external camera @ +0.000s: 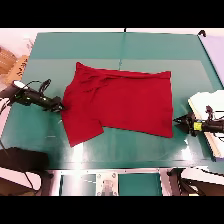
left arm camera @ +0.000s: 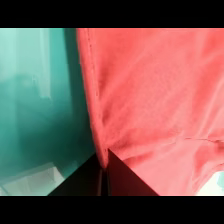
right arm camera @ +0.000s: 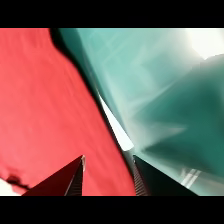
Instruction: Fold the shirts.
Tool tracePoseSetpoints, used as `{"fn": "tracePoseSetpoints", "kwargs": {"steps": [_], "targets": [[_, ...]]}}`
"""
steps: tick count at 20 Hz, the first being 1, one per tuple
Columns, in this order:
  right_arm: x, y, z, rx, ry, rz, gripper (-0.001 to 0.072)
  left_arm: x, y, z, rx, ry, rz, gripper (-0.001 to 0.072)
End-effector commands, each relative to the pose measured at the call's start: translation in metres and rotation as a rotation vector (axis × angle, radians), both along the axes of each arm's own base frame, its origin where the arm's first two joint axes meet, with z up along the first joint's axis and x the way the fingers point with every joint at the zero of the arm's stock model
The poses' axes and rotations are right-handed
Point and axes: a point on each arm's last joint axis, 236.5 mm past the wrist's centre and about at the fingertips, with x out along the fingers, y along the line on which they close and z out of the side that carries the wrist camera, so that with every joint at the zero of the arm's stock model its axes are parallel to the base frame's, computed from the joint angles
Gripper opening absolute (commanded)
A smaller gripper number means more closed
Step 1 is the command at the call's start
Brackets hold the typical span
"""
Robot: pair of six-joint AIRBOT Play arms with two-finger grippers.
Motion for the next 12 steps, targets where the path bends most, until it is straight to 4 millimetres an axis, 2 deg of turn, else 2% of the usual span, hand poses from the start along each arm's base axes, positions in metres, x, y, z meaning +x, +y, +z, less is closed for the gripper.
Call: {"fn": "tracePoseSetpoints", "kwargs": {"steps": [1, 12], "targets": [[-0.041, 0.007, -0.017, 0.001, 0.175, 0.033, 0.0407, 0.0, -0.006, 0.008, -0.032, 0.0, -0.013, 0.0023], [-0.055, 0.037, -0.008, 0.051, 0.217, 0.176, 0.0387, -0.009, -0.01, 0.011, -0.053, 0.029, -0.037, 0.0023]]}}
